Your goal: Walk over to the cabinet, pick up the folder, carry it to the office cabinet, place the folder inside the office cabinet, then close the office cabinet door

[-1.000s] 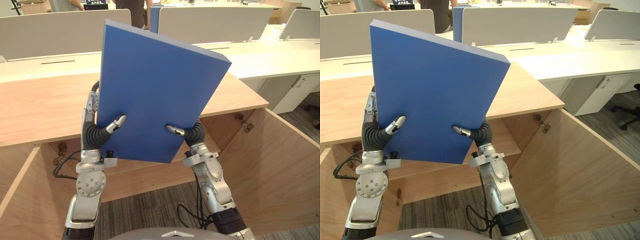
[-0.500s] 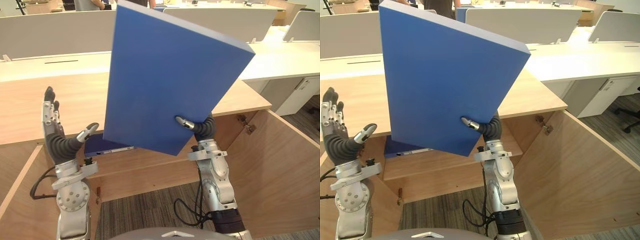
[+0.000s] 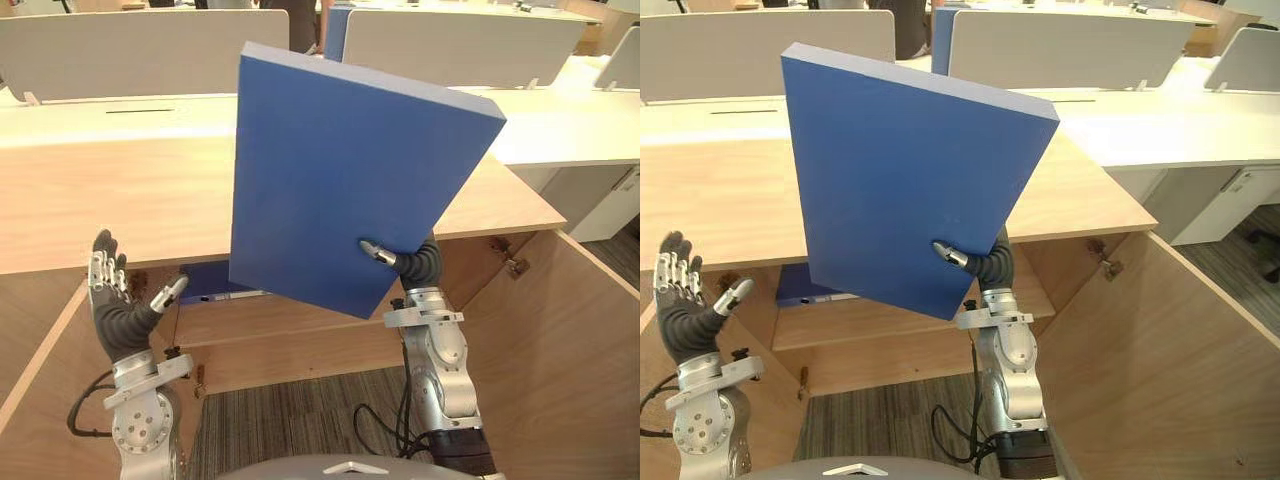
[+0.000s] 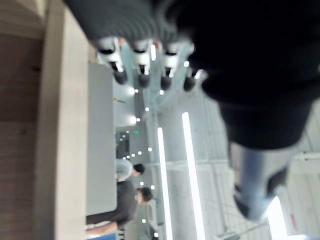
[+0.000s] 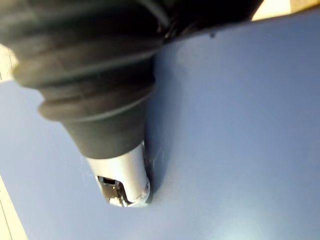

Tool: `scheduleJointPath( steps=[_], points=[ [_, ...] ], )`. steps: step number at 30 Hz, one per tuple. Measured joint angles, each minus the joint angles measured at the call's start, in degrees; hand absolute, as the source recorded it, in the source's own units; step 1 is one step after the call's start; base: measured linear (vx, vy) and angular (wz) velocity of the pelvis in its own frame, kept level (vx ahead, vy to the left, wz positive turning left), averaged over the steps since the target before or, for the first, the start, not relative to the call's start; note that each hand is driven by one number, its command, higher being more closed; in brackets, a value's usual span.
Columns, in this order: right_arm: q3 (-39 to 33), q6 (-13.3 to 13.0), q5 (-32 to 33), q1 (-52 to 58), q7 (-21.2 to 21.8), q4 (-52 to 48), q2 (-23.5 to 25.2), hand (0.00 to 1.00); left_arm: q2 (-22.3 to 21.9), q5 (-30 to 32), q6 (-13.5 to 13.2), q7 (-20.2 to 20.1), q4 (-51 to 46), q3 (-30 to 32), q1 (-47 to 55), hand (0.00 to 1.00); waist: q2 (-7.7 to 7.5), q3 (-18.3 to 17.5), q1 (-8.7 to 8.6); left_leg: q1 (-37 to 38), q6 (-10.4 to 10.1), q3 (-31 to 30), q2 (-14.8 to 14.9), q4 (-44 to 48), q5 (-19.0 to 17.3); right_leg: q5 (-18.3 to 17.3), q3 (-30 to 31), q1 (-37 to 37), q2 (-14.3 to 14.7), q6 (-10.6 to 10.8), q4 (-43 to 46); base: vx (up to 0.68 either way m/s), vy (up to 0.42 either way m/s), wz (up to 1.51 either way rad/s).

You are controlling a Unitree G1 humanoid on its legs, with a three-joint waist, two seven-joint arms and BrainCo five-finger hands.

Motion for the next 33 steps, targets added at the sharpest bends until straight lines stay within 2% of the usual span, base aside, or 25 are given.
scheduleJointPath(
  steps=[15,20,25,28,30,31,33],
  points=[
    [-0.8,0.3,-1.0,1.9,0.6,0.0,-0.5,1.00,0.0,-0.7,3.6,-5.7,18.2,-0.7,2.1,0.00,-0.42,1.2,1.07,-0.2,0.0,-1.0,-0.1,0.0,0.1,-1.1,-1.1,-0.2,-0.2,-0.3,1.2,-0.01,-0.007,0.04],
    [3.2,0.4,-4.6,3.7,2.1,0.2,-2.9,1.00,1.9,2.6,4.5,-7.9,27.0,-2.0,1.9,0.00,-0.19,2.1,1.05,-0.3,0.0,-0.9,0.0,0.0,0.1,-1.0,-1.0,-0.3,-0.2,-0.1,1.2,0.00,0.000,0.00],
    [7.1,0.4,-7.5,3.6,2.1,2.1,-5.6,1.00,3.6,3.9,5.6,-7.9,33.9,-2.2,1.6,0.00,-0.13,3.1,1.52,-0.6,-0.1,0.0,0.2,0.3,0.0,-0.9,-0.1,-1.2,0.0,-0.1,1.4,-0.01,-0.004,-0.08],
    [9.3,0.4,-11.9,2.7,1.7,2.8,-7.9,1.00,5.3,5.0,5.7,-7.7,38.0,-2.1,-0.3,0.00,0.18,6.0,1.79,-2.5,0.0,0.5,0.3,2.1,-0.4,-0.5,0.4,-3.1,-0.2,-0.3,2.5,-0.03,0.007,-0.08],
    [11.0,0.3,-14.8,-1.1,1.5,4.5,-10.3,1.00,7.2,5.9,5.7,-6.9,41.4,-2.1,-4.8,0.00,0.85,10.1,1.55,-10.5,0.1,0.9,1.6,13.2,-4.6,-1.0,0.6,-7.8,-0.4,-0.9,7.1,-0.11,-0.018,0.00],
    [11.3,0.3,-15.8,-2.3,1.3,5.2,-10.8,1.00,7.5,6.0,5.7,-6.6,42.1,-2.1,-6.0,0.00,1.36,11.2,1.49,-12.6,0.1,1.0,2.2,16.2,-5.7,-1.2,0.6,-9.4,-0.3,-1.0,8.6,-0.21,-0.021,-0.06],
    [13.0,0.3,-18.8,-7.1,-0.6,7.7,-13.6,1.00,9.1,6.6,5.7,-5.0,43.4,-2.4,-10.9,0.00,2.59,14.6,1.32,-20.5,0.5,1.6,3.7,25.7,-8.7,-4.4,1.6,-17.5,-0.6,-1.0,18.0,-0.23,0.006,-0.07]
  ],
)
